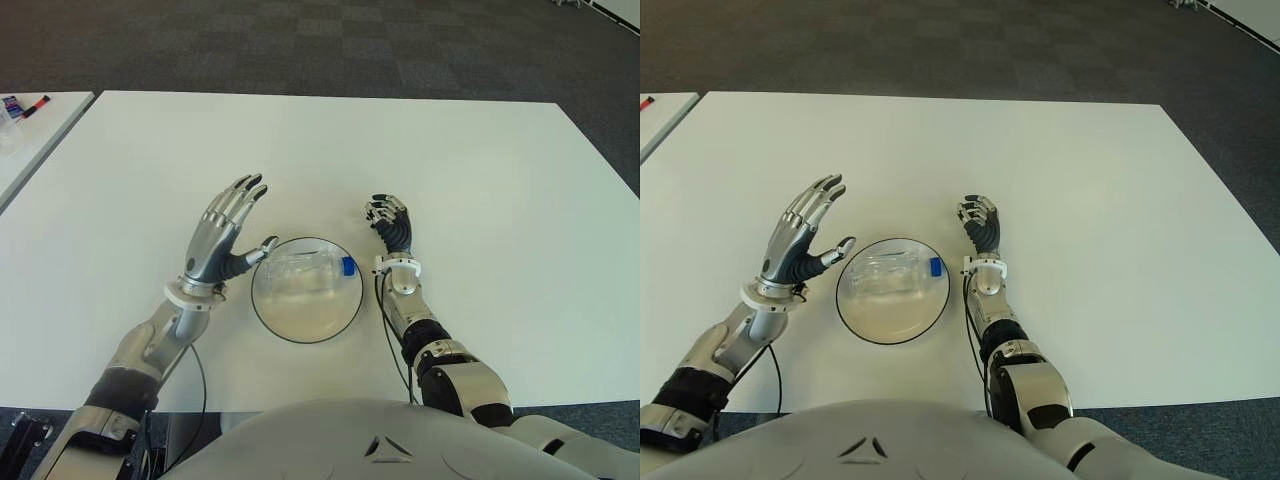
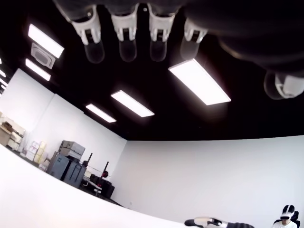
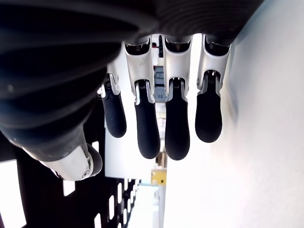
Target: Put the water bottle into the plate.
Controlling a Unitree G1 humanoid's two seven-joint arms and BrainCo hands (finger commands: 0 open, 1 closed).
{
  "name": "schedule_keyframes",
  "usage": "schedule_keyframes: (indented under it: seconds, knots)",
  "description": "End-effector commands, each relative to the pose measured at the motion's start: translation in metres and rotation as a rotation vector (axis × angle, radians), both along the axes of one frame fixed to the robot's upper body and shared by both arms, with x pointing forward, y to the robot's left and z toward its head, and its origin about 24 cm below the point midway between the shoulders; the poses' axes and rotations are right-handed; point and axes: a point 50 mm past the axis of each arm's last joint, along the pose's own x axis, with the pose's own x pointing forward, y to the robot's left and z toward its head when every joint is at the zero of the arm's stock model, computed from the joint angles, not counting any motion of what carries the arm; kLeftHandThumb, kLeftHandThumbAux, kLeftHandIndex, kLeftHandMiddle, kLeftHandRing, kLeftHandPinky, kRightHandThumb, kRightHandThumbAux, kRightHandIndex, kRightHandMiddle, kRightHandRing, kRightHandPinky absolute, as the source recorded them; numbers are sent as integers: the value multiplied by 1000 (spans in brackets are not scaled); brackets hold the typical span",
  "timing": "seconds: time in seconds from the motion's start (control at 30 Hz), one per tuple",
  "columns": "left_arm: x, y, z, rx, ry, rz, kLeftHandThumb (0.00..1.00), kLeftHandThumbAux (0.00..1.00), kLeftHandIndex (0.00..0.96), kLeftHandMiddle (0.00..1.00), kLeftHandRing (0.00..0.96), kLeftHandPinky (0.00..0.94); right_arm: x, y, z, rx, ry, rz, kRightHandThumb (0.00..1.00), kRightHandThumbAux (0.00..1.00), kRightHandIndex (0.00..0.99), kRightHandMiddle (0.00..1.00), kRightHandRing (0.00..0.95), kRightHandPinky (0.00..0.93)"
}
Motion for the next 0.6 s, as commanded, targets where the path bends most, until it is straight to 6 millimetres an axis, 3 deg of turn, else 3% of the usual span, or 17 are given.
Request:
schedule_keyframes:
  seconds: [0.03, 0.23, 0.43, 0.6]
  knots:
    - [-2, 3, 4, 23, -22, 28, 374, 173, 0, 0, 0, 0, -12, -1, -18, 7, 97, -7, 941, 672, 344, 486, 541, 589]
    - [-3, 3, 17, 9, -35, 47, 352, 178, 0, 0, 0, 0, -12, -1, -18, 18, 98, -9, 941, 672, 343, 484, 543, 583]
    - [2, 3, 20, -161, 51, 62, 271, 221, 0, 0, 0, 0, -12, 0, -18, 19, 99, -13, 941, 672, 344, 484, 541, 577]
    - [27, 14, 2, -347, 203, 109, 220, 302, 0, 0, 0, 0, -12, -1, -19, 13, 104, -10, 941, 672, 344, 483, 541, 575]
